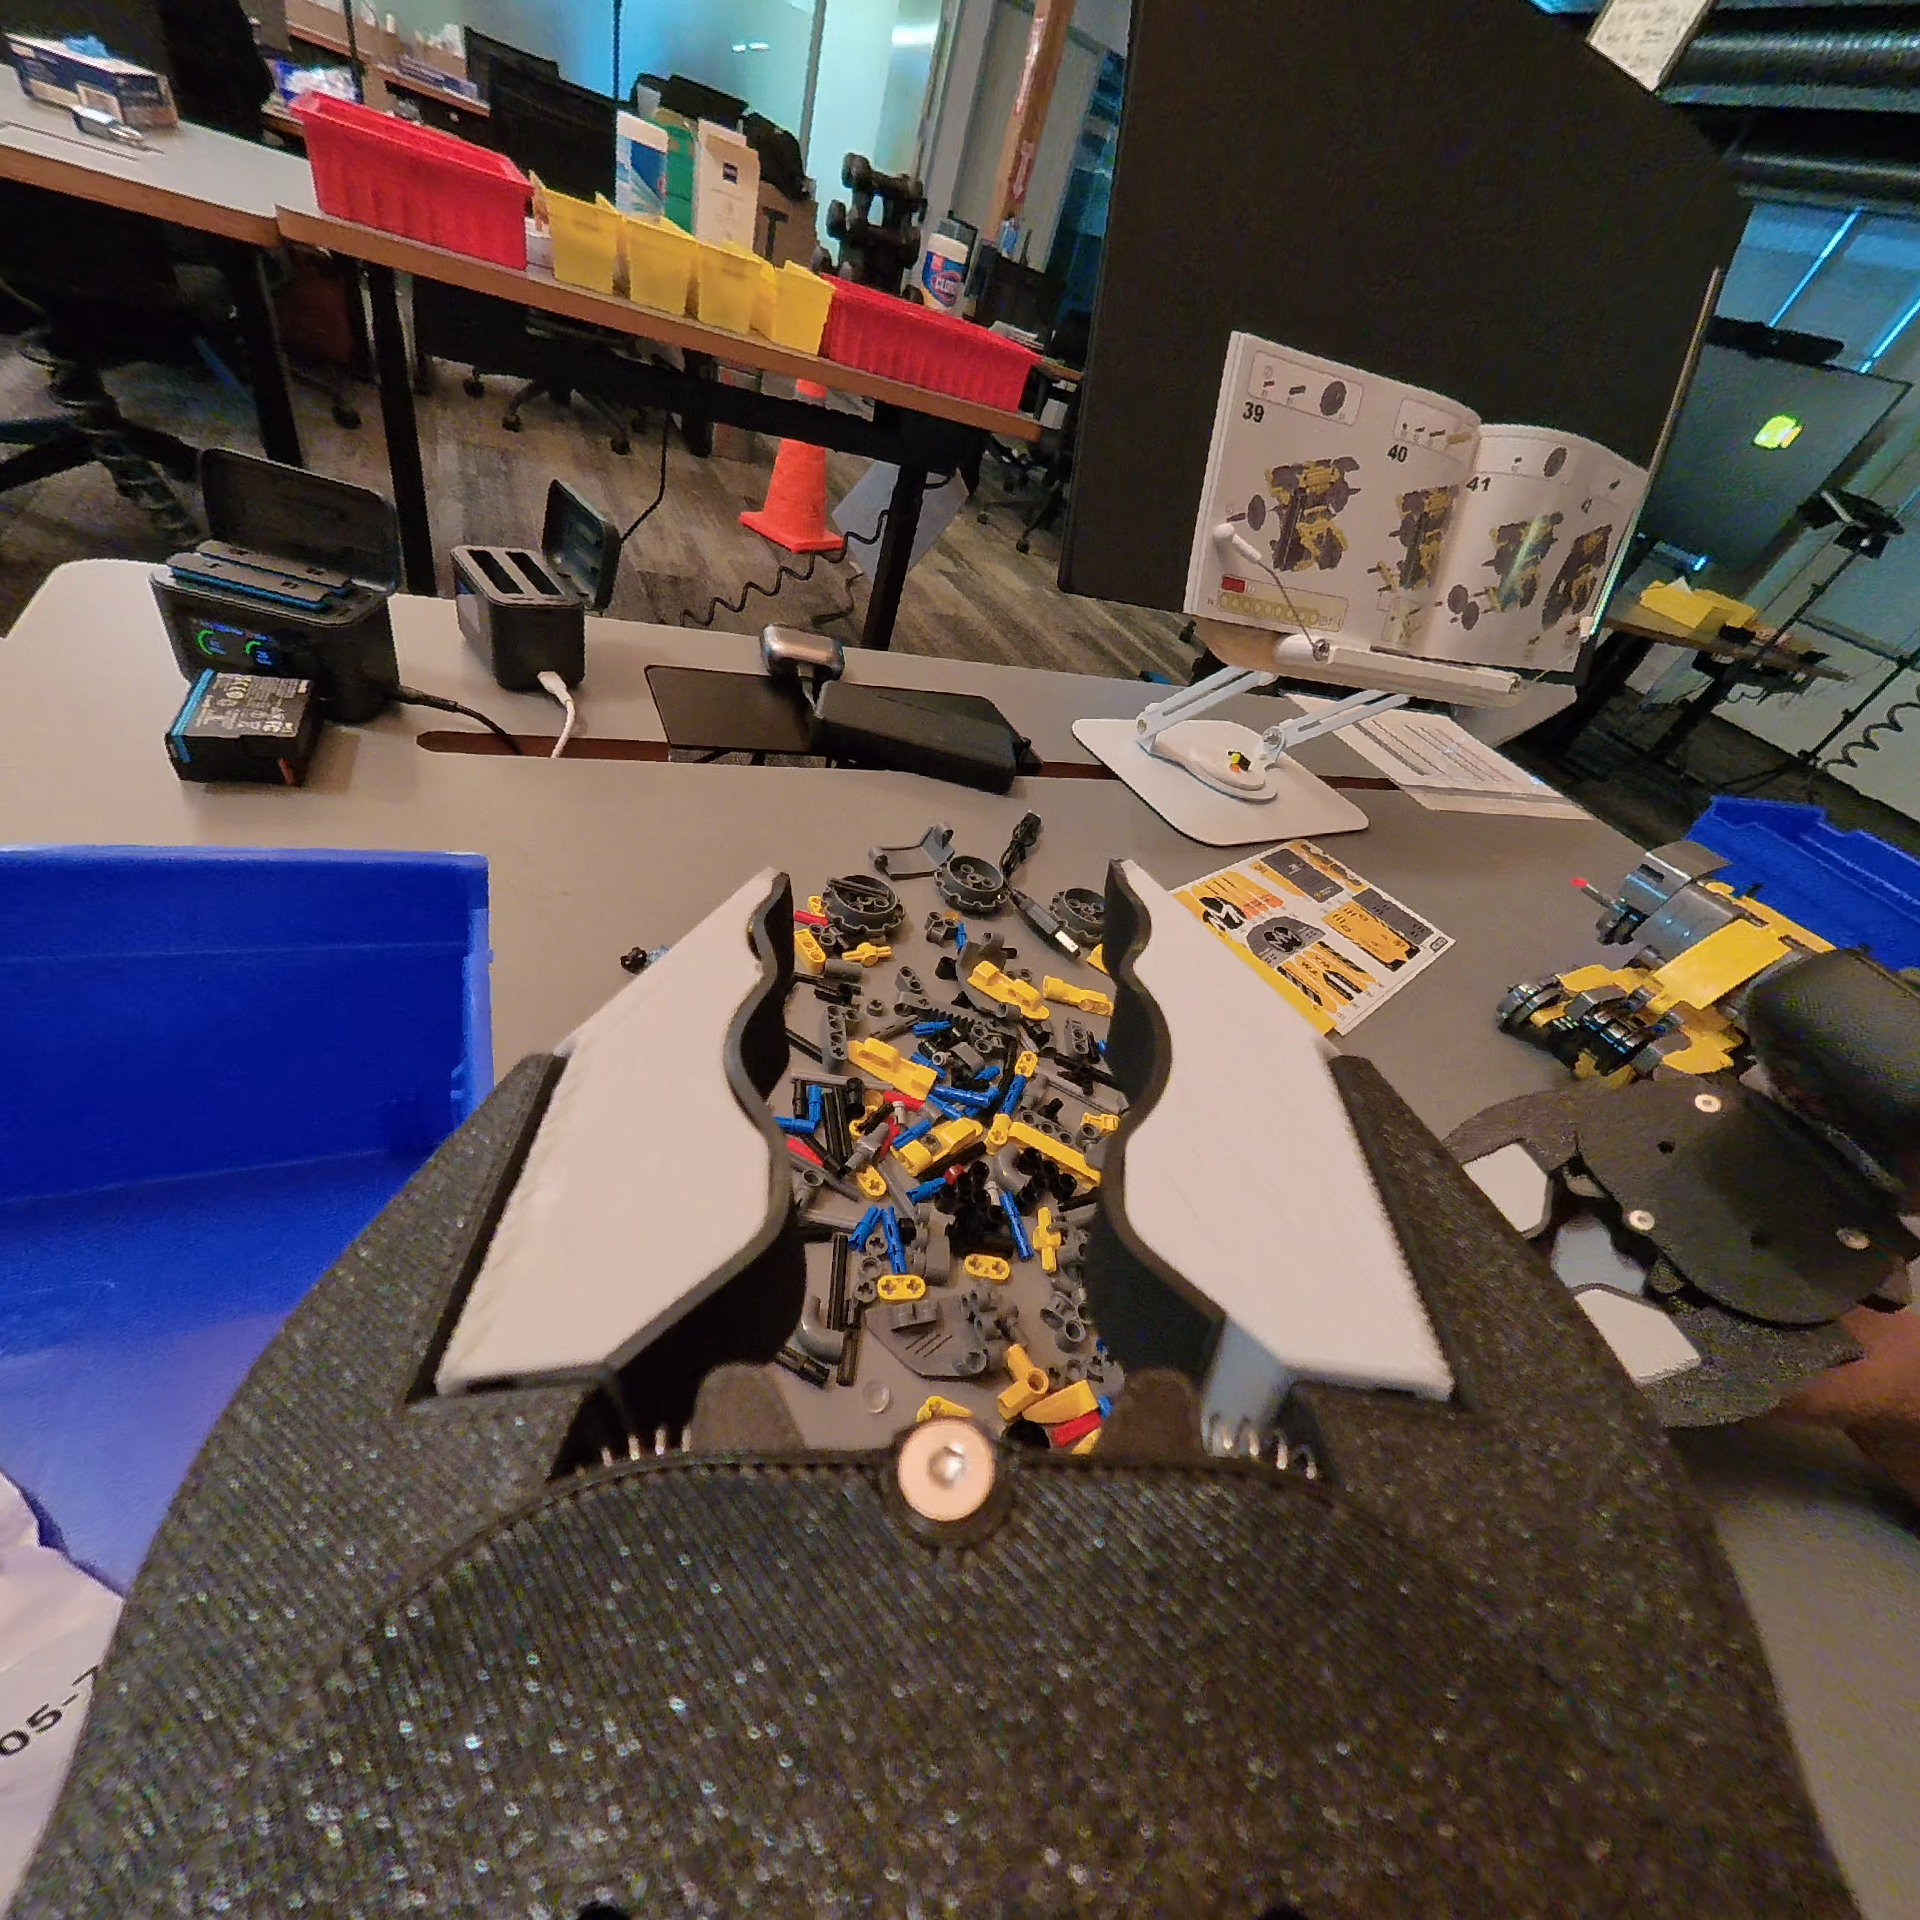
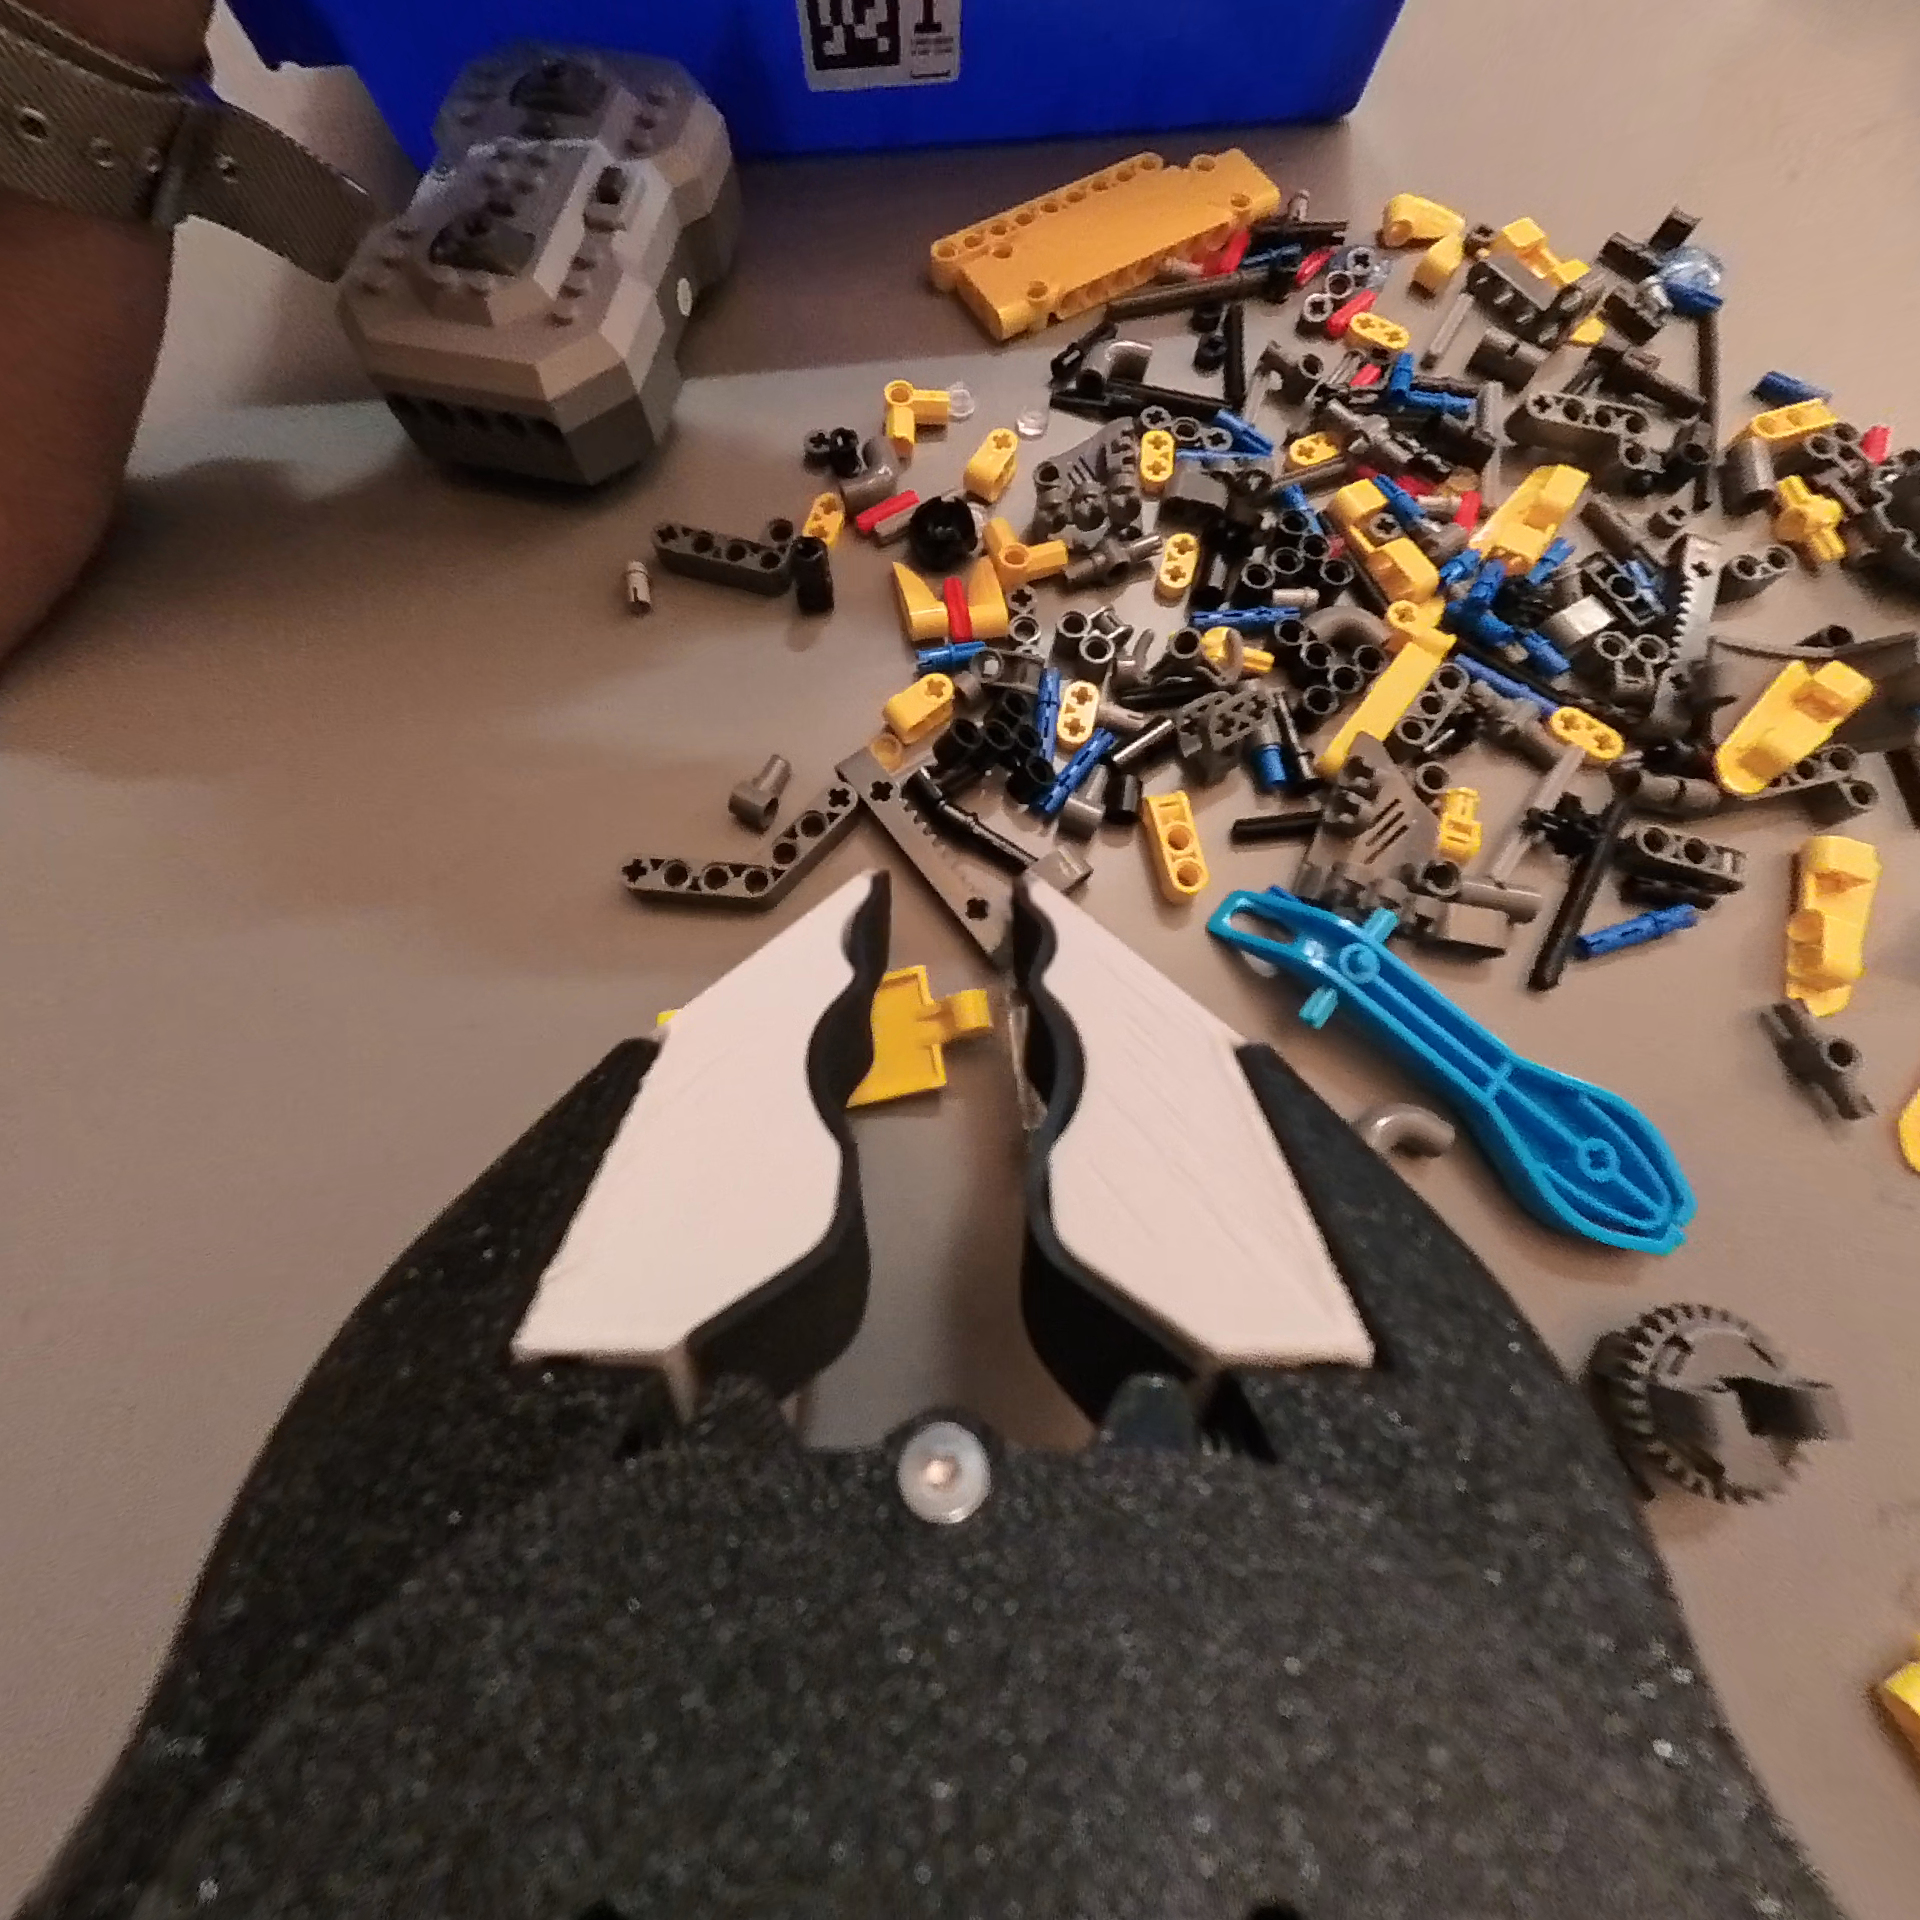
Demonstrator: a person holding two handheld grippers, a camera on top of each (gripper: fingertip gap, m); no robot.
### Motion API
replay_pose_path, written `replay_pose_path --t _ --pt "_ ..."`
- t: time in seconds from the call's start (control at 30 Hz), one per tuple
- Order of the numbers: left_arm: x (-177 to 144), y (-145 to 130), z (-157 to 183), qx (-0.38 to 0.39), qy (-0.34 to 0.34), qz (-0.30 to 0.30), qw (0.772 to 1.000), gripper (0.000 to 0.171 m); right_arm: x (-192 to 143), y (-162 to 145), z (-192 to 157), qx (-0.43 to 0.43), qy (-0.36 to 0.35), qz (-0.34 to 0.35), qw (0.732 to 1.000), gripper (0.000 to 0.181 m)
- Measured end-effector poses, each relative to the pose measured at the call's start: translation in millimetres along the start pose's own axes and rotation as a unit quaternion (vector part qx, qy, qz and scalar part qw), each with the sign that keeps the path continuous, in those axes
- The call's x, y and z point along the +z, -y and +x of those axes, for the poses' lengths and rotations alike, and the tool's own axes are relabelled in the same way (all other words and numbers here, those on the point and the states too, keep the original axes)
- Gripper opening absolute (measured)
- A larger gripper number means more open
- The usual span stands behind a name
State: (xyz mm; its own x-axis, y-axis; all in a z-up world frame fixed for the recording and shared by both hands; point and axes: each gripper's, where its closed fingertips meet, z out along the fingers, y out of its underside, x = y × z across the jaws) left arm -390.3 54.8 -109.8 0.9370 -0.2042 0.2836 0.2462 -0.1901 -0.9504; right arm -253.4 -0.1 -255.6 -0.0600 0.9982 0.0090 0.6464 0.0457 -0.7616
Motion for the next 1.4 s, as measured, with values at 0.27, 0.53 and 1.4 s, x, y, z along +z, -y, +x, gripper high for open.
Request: replay_pose_path --t 0.27,0.53,1.4 --pt "0.2 -0.1 0.2 0.000 0.000 0.000 1.000 0.059 1.6 -1.7 0.8 0.001 -0.010 -0.009 1.000 0.022" --pt "0.3 -0.5 0.0 0.000 0.000 -0.001 1.000 0.059 -1.4 9.7 -13.1 0.013 0.029 0.021 0.999 0.023" --pt "0.6 -1.5 -0.8 -0.002 -0.001 -0.003 1.000 0.059 12.1 -0.2 -44.5 -0.040 0.068 -0.021 0.997 0.050"
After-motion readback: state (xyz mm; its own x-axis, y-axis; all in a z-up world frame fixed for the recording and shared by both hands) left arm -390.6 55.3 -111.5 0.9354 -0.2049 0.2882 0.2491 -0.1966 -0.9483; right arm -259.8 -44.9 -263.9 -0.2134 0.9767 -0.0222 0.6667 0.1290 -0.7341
